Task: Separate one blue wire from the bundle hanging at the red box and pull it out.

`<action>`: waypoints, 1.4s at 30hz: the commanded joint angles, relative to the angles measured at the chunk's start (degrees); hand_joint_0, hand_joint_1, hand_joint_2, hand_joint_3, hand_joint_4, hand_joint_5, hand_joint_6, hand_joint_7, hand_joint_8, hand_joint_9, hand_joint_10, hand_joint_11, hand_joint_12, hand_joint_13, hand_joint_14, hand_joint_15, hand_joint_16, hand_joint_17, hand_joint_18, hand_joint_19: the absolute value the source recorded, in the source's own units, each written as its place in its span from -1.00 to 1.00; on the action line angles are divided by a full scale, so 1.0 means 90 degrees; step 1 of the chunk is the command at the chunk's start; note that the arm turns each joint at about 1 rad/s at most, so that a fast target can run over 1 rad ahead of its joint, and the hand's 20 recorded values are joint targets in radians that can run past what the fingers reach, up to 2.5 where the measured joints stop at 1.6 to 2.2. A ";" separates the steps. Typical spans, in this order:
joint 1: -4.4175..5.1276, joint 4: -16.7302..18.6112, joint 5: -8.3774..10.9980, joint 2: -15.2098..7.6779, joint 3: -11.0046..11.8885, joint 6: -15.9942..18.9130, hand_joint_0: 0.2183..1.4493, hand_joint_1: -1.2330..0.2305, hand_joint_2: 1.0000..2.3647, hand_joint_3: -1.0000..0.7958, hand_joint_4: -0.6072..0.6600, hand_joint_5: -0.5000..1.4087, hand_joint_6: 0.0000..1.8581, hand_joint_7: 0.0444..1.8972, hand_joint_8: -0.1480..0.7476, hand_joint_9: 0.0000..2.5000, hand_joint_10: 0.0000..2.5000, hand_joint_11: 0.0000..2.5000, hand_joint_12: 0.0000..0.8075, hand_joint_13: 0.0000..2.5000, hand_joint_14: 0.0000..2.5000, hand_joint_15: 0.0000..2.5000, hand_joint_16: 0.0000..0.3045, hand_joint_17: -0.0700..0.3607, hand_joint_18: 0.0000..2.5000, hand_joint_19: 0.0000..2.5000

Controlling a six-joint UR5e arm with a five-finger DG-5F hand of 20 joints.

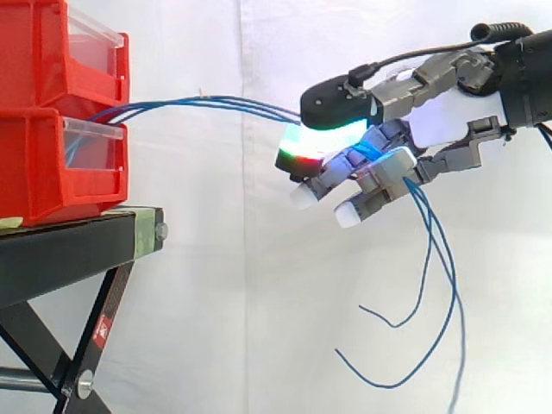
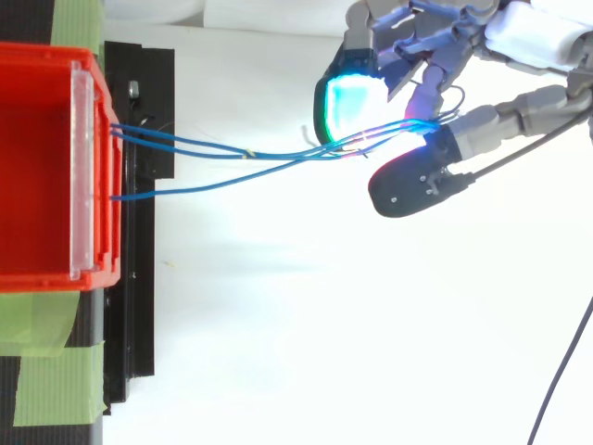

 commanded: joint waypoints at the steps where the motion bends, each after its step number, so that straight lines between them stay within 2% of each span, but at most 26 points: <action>1: 0.0000 0.0000 0.0000 0.0000 0.0000 0.0000 -0.38 -0.47 -0.99 -0.33 0.35 -0.75 -0.09 0.17 0.00 -0.58 -0.99 -0.41 -0.22 0.03 -0.75 0.13 -0.61 -0.05 -0.57 -0.47; 10: 0.0000 -0.0010 -0.0010 0.0000 0.0000 0.0000 -0.44 -0.32 -0.98 -0.31 0.36 -0.74 -0.10 0.15 0.03 -0.52 -0.99 -0.43 -0.21 0.07 -0.74 0.12 -0.61 -0.05 -0.54 -0.45; 20: 0.0000 -0.0020 -0.0019 0.0000 0.0000 0.0000 -0.53 -0.34 -1.00 -0.41 0.38 -0.74 -0.10 0.17 0.07 -0.52 -0.99 -0.42 -0.15 0.07 -0.73 0.10 -0.58 -0.01 -0.53 -0.44; 27: 0.0000 -0.0068 -0.0019 0.0000 0.0000 0.0010 -0.55 -0.32 -1.00 -0.40 0.39 -0.74 -0.10 0.16 0.08 -0.51 -0.99 -0.42 -0.14 0.07 -0.72 0.07 -0.57 0.00 -0.52 -0.44; 35: 0.0000 -0.0068 -0.0010 0.0000 0.0000 0.0000 -0.42 -0.28 -0.98 -0.28 0.35 -0.73 -0.10 0.16 0.06 -0.47 -0.99 -0.42 -0.23 0.10 -0.79 0.13 -0.61 -0.06 -0.52 -0.43; 42: 0.0000 -0.0068 -0.0010 0.0000 0.0000 0.0000 -0.37 -0.23 -0.97 -0.20 0.35 -0.72 -0.09 0.16 0.06 -0.45 -0.99 -0.42 -0.24 0.12 -0.79 0.14 -0.62 -0.07 -0.50 -0.43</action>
